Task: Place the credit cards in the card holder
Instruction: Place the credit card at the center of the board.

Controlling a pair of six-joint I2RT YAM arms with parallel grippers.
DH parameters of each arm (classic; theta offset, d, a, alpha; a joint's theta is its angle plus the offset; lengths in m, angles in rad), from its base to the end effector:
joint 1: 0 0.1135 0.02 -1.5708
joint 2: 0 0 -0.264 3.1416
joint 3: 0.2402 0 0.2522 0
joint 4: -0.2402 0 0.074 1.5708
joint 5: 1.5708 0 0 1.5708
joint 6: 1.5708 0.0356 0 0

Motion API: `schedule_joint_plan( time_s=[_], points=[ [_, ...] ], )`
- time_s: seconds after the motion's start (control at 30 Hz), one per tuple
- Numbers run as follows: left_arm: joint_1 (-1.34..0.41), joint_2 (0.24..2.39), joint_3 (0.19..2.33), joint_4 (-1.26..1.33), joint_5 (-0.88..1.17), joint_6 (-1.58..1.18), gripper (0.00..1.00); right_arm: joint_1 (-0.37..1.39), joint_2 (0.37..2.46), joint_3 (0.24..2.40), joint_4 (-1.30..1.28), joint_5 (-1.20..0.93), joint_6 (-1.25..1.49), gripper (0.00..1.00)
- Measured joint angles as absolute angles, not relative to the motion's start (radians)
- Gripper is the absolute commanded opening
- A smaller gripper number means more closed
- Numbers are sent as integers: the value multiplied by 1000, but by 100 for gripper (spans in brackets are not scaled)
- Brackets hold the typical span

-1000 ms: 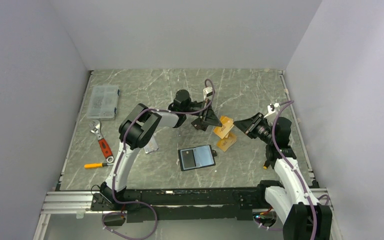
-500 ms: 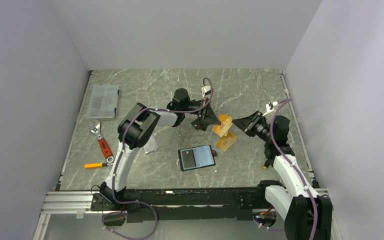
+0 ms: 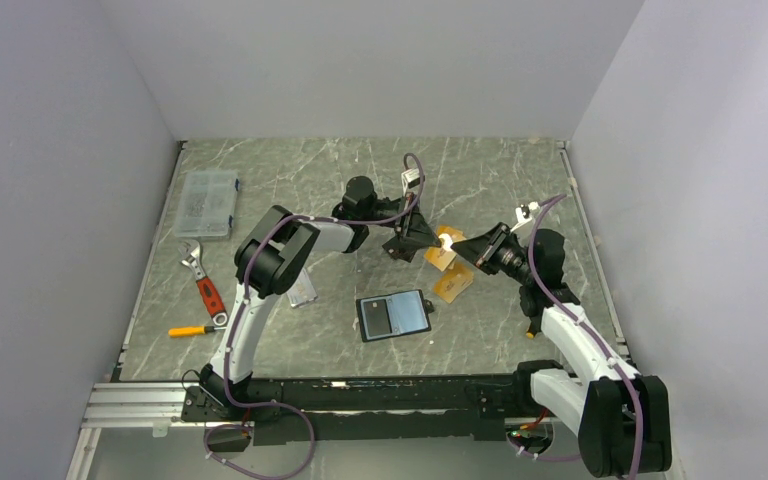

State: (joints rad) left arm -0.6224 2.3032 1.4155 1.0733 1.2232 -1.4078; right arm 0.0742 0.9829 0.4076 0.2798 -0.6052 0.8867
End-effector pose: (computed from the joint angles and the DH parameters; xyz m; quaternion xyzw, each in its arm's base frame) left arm 0.3724 -0.3084 0.1736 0.2082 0.6521 -0.7287 0.0209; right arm 0.2085 0.0358 0.2202 0.1401 0.7747 0.4750 0.3933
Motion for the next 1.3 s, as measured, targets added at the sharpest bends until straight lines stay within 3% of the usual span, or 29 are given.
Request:
schedule_joint_plan(
  time_s=[0.1,0.73,1.03,1.07,1.1,1.3],
  points=[
    [-622,2303,1415,1071,1221,-1406,6,74,983,408,278,-597,885,0],
    [-701,2416,1566,482,1134,-981,29,48,943,247,203,-418,884,0],
    [-695,2427,1638,266,1064,-822,73,46,996,247,167,-401,878,0],
    [-694,2427,1638,250,1056,-805,95,46,992,247,162,-400,877,0],
    [-693,2427,1638,239,1050,-799,99,44,983,247,154,-398,874,0],
    [-682,2400,1655,161,1040,-743,99,36,922,251,104,-394,862,0]
  ],
)
